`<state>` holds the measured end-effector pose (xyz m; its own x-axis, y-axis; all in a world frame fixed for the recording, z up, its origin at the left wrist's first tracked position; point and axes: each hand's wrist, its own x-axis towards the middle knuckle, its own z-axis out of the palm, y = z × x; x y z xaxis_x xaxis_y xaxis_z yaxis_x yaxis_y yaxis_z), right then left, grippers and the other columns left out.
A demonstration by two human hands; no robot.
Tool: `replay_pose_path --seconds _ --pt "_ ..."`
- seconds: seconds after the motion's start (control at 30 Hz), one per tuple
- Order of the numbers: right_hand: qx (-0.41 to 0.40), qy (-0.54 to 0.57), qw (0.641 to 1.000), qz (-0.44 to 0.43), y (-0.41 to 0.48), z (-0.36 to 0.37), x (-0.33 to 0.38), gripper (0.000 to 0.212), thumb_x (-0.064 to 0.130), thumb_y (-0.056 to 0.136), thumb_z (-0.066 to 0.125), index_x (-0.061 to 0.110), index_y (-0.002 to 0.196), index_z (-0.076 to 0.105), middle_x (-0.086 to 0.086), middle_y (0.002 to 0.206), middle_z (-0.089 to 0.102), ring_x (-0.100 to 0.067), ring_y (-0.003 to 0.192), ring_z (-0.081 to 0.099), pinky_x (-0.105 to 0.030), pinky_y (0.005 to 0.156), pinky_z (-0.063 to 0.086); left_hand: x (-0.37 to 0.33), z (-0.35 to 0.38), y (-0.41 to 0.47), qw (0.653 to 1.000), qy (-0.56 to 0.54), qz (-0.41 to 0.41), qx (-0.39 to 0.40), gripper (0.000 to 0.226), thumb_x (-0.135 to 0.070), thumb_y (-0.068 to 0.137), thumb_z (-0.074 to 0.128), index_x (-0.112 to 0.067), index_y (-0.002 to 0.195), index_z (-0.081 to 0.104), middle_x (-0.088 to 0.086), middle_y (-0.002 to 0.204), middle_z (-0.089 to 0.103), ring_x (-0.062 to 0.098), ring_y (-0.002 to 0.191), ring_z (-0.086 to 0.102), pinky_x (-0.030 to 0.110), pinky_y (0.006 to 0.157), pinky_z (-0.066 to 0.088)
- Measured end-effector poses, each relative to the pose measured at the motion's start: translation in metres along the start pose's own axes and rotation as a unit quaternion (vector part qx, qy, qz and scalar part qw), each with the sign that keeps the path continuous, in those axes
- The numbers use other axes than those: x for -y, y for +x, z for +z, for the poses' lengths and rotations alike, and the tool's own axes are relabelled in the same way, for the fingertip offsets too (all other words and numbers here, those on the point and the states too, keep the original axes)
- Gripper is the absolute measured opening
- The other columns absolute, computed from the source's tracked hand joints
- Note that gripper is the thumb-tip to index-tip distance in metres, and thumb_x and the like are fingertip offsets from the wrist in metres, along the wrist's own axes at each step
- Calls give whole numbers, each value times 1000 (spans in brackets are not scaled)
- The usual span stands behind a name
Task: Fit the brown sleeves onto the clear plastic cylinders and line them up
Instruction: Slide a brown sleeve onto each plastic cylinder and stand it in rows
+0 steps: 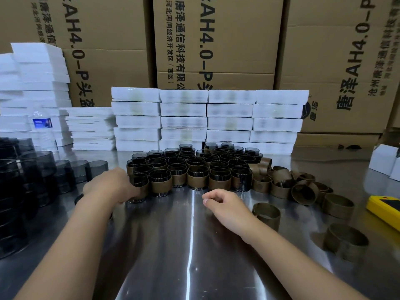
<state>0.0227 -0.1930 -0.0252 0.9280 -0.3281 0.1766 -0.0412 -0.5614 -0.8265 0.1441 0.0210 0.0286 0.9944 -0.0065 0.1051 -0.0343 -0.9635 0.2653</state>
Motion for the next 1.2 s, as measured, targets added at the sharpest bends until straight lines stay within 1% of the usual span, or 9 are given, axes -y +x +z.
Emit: replay_pose_path --seconds 0.2,0.33,0.47,0.57,0.67,0.8,0.87,1.0,1.2 --pt "6 3 1000 5 -1 -1 2 17 30 91 56 27 105 67 18 91 57 -3 93 54 -17 79 38 -2 7 0 998 42 29 44 31 -45 79 59 -17 93 57 -1 90 63 24 93 62 30 80 50" --pt "3 -3 1000 2 -1 0 2 18 30 91 55 26 105 66 16 96 59 -4 95 54 -17 79 38 -5 16 -2 992 39 62 105 71 -53 66 55 -19 128 51 6 121 60 27 111 57 38 97 47" --pt "-20 -106 993 -37 -3 0 1 21 30 93 51 26 110 62 7 113 55 -11 109 51 -24 92 40 -5 23 7 999 41 16 3 75 -57 77 64 -14 135 42 15 135 35 35 127 34 44 103 39" --pt "-112 -346 927 -96 -6 -8 5 31 33 94 42 25 120 56 3 121 53 -18 115 44 -33 95 34 -3 17 7 997 55 -16 -54 83 -63 73 68 -17 136 39 13 141 24 34 134 20 61 106 27" --pt "-183 -468 863 -40 -6 -25 11 38 36 90 42 20 124 50 -5 127 49 -27 117 41 -42 94 32 3 11 7 997 38 -69 13 90 -63 75 68 -16 144 33 13 151 17 38 141 16 73 105 16" --pt "-43 -534 820 200 -6 -48 9 57 40 91 44 17 142 32 -11 145 30 -40 133 26 -67 104 19 11 12 9 990 104 -38 83 76 -60 78 64 -15 136 46 13 143 42 35 133 38 56 108 34" --pt "18 -516 817 255 -7 -55 3 62 39 91 45 14 145 28 -11 147 27 -40 134 28 -63 103 29 12 12 6 986 136 1 94 70 -59 78 63 -16 132 49 8 140 47 31 129 41 46 106 39" --pt "38 -493 850 182 -7 -50 -3 56 35 94 42 13 144 31 -12 146 33 -33 132 35 -41 102 37 0 7 -8 974 152 115 125 66 -54 81 66 -19 135 50 2 138 50 23 126 48 30 99 43" --pt "23 -421 904 65 -7 -20 1 55 44 93 47 10 135 36 -14 137 37 -32 126 34 -36 101 33 -17 5 -23 941 44 260 212 40 -44 70 80 -47 102 56 -17 105 54 2 88 54 19 70 42"
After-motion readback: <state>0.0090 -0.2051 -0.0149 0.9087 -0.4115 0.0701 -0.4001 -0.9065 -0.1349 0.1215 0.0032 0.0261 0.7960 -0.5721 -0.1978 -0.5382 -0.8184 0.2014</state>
